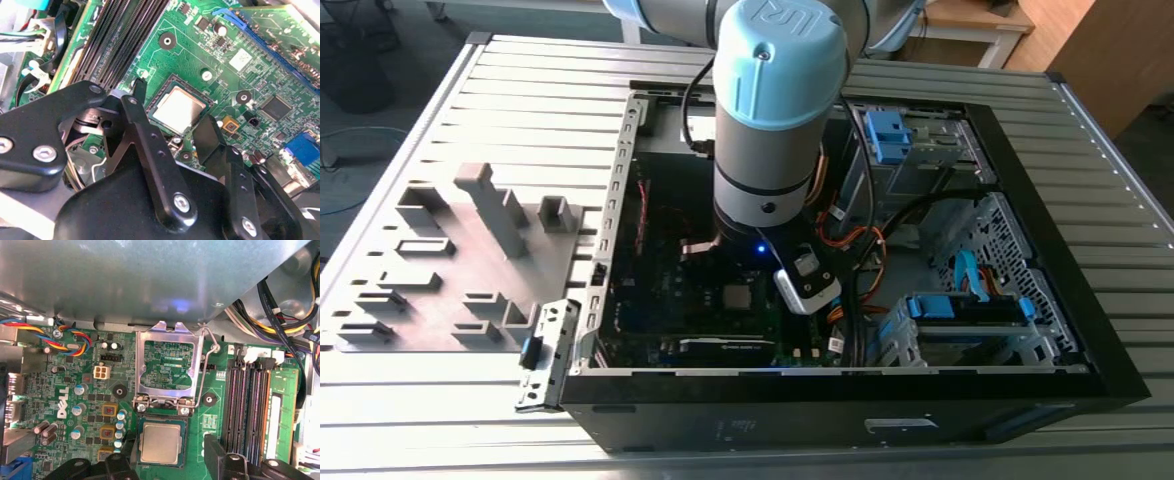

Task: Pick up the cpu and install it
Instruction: 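Place the cpu into insertion slot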

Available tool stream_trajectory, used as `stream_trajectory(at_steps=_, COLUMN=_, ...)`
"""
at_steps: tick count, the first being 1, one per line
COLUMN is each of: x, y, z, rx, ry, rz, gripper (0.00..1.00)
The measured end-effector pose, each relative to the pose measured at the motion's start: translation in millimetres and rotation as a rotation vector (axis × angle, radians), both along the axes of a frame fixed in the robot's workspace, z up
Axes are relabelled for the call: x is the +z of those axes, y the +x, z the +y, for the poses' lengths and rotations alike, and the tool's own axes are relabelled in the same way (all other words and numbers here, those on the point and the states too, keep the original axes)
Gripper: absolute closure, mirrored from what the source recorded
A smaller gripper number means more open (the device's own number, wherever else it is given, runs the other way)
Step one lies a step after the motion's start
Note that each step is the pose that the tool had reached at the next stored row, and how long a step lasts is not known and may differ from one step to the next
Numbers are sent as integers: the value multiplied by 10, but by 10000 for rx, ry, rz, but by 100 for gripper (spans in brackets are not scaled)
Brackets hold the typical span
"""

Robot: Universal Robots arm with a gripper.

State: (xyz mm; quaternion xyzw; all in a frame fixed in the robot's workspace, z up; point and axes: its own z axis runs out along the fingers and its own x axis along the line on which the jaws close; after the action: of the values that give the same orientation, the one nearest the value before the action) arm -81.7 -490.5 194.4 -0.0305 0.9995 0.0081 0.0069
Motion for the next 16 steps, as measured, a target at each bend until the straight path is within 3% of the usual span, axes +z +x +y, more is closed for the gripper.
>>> stream_trajectory(at_steps=11, x=3, y=0, z=0, rx=0, ry=-1, rz=0, gripper=36)
stream_trajectory(at_steps=16, x=2, y=-39, z=0, rx=1, ry=0, rz=-67, gripper=36)
